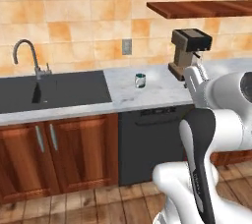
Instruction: Clear the mugs and bowl far away from the sink.
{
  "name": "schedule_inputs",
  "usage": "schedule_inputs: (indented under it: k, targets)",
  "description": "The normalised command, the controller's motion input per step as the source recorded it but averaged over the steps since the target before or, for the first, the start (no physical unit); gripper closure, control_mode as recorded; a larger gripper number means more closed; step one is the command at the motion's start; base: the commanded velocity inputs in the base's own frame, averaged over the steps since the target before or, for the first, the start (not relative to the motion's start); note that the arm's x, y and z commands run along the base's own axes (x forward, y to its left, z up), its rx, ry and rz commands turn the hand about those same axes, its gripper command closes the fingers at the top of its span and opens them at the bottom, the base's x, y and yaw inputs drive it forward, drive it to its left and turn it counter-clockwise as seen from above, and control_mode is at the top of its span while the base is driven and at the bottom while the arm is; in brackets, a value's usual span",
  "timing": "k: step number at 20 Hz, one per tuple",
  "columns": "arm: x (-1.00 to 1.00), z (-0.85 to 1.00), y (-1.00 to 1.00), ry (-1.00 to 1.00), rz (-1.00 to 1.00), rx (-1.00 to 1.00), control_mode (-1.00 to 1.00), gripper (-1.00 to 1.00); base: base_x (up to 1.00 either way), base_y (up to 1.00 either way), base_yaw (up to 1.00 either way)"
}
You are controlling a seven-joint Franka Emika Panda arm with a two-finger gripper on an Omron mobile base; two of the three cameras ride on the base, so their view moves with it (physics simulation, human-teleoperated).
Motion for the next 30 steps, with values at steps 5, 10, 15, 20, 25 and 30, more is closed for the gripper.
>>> schedule_inputs:
  k: [5,10,15,20,25,30]
  targets:
    - [0.00,0.00,0.00,0.00,0.00,0.00,1.00,-1.00,1.00,0.06,-0.39]
    - [0.00,0.00,0.00,0.00,0.00,0.00,1.00,-1.00,1.00,0.18,-0.28]
    - [0.00,0.00,0.00,0.00,0.00,0.00,1.00,-1.00,1.00,0.08,-0.11]
    - [0.00,0.00,0.00,0.00,0.00,0.00,1.00,-1.00,1.00,0.21,-0.02]
    - [0.00,0.00,0.00,0.00,0.00,0.00,1.00,-1.00,1.00,0.50,-0.55]
    - [0.00,0.00,0.00,0.00,0.00,0.00,1.00,-1.00,0.98,0.75,-0.57]
